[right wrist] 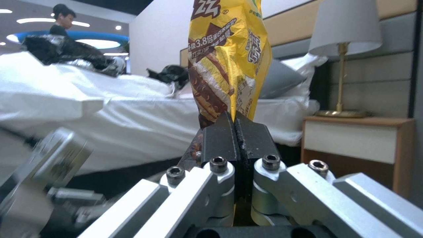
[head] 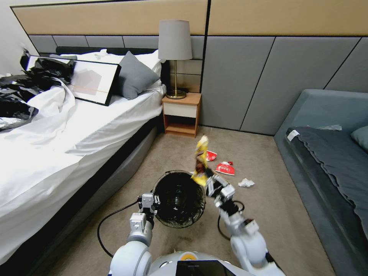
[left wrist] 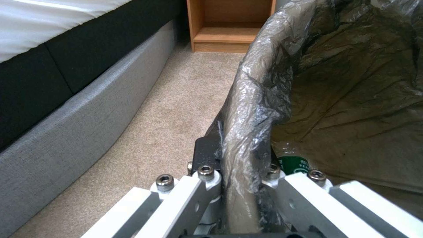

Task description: Pick up the trash bin, then pick up the garbage from the floor and place it into the trash bin.

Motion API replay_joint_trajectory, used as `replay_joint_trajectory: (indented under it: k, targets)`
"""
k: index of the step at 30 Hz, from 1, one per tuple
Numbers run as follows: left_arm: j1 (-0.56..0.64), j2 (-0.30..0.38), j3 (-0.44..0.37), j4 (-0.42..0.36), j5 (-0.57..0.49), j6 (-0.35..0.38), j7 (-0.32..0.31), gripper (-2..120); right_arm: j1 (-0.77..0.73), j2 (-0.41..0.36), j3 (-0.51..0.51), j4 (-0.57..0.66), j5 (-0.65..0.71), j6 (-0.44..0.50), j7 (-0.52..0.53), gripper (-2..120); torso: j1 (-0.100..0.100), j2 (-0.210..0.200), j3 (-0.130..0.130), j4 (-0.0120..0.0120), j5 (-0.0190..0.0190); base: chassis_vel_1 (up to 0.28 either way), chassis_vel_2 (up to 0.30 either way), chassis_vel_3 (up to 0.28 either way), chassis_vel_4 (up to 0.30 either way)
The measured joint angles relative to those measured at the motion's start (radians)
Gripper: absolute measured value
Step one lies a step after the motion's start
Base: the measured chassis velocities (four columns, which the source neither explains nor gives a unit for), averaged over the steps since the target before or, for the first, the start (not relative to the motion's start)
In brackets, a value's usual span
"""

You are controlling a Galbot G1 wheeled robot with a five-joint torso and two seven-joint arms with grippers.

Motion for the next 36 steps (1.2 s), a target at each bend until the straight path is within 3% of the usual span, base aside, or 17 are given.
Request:
replay_joint_trajectory:
  k: [14, 26, 36]
  targets:
    - [0.004, 0.001, 0.006, -0.002, 0.003, 0.001, 0.0, 2, 0.064, 0.025, -0.021, -0.189, -0.005, 0.015, 0.009, 0, 0.0, 0.0, 0.0, -0.0001, -0.0007, 0.0, 0.0, 0.0, 0.0]
    - [0.005, 0.001, 0.015, -0.009, 0.003, 0.001, 0.0, 2, 0.097, 0.036, 0.001, -0.262, -0.03, 0.001, 0.018, 0, 0.0, 0.0, 0.0, -0.0001, 0.0001, 0.0, 0.0, 0.0, 0.0]
    - [0.003, 0.0, 0.017, -0.01, 0.004, 0.001, 0.0, 2, 0.095, 0.036, 0.002, -0.269, -0.038, 0.001, 0.034, 36, 0.0, 0.0, 0.0, -0.0001, -0.0001, 0.0, 0.0, 0.0, 0.0]
